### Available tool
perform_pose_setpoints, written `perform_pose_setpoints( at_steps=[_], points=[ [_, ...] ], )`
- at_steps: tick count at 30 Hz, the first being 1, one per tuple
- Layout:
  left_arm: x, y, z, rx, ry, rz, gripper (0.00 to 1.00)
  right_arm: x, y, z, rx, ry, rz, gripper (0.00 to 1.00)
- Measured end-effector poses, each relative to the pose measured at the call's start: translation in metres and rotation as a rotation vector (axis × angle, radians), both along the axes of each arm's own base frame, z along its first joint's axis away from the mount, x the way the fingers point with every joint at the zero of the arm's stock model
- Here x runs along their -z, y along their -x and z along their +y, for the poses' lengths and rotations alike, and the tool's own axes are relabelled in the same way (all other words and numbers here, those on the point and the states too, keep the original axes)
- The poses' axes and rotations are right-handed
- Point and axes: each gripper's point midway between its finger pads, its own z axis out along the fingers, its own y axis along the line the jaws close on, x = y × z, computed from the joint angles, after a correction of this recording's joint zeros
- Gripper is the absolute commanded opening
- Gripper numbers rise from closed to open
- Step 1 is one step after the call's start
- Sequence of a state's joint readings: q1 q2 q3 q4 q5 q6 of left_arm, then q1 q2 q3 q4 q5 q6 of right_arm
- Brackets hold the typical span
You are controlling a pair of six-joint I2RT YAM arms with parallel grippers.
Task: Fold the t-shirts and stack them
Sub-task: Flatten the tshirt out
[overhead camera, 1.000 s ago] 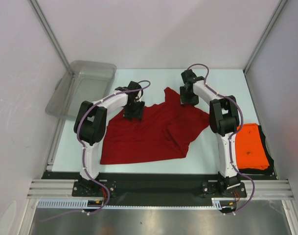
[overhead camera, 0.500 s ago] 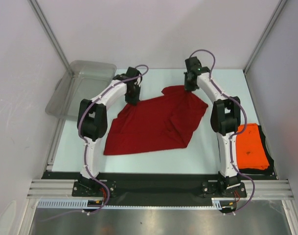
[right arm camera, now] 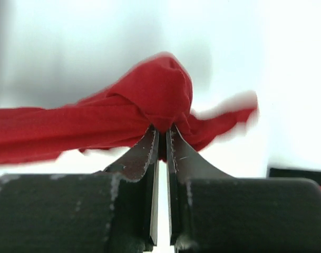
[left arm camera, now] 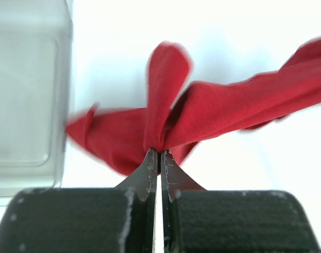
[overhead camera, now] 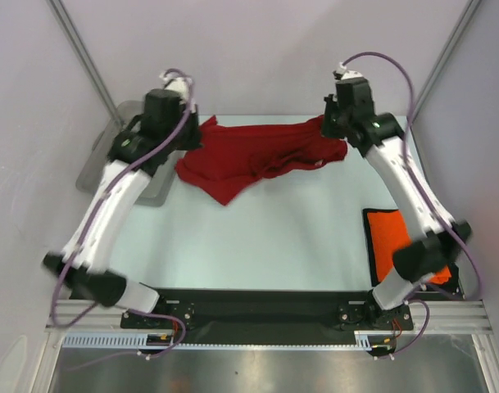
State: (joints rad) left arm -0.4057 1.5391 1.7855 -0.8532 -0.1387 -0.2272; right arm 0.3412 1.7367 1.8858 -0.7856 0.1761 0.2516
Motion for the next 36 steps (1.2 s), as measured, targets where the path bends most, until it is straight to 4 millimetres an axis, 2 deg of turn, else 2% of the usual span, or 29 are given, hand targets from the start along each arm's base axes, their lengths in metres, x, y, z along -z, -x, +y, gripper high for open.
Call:
perform_pose_setpoints(
  at_steps=[3,6,9,11,13,15,19,21,25,28,30,32,36],
  points=[
    [-0.065,0.051,0.017,0.007,0.082,-0.174,0.0,-0.073,0.056,0.001,-0.038,-0.082,-0.177,0.0],
    [-0.113,0.106,0.031,0.037,0.198,-0.348,0.0,-0.135,0.119,-0.007,-0.086,-0.197,-0.357,0.0],
    [-0.139,0.153,0.035,0.102,0.309,-0.455,0.0,-0.18,0.171,-0.011,-0.156,-0.314,-0.498,0.0],
    [-0.154,0.175,0.037,0.138,0.368,-0.511,0.0,-0.2,0.191,-0.011,-0.195,-0.365,-0.553,0.0],
    [-0.166,0.189,0.036,0.172,0.406,-0.549,0.0,-0.206,0.202,-0.01,-0.223,-0.387,-0.567,0.0],
    [-0.17,0.194,0.034,0.19,0.426,-0.558,0.0,-0.206,0.21,-0.01,-0.241,-0.393,-0.565,0.0],
    [-0.164,0.198,0.03,0.215,0.439,-0.543,0.0,-0.2,0.221,-0.013,-0.246,-0.387,-0.542,0.0],
    [-0.164,0.2,0.028,0.226,0.446,-0.541,0.0,-0.204,0.23,-0.017,-0.248,-0.392,-0.556,0.0],
    [-0.169,0.203,0.024,0.251,0.46,-0.541,0.0,-0.226,0.255,-0.028,-0.26,-0.418,-0.642,0.0],
    [-0.192,0.202,0.02,0.279,0.473,-0.57,0.0,-0.248,0.265,-0.032,-0.267,-0.431,-0.706,0.0],
    [-0.208,0.197,0.018,0.283,0.477,-0.602,0.0,-0.267,0.264,-0.033,-0.272,-0.438,-0.753,0.0],
    [-0.22,0.187,0.018,0.261,0.476,-0.625,0.0,-0.281,0.256,-0.03,-0.275,-0.433,-0.785,0.0],
    [-0.242,0.165,0.02,0.203,0.467,-0.666,0.0,-0.286,0.223,-0.024,-0.243,-0.388,-0.781,0.0]
  ],
)
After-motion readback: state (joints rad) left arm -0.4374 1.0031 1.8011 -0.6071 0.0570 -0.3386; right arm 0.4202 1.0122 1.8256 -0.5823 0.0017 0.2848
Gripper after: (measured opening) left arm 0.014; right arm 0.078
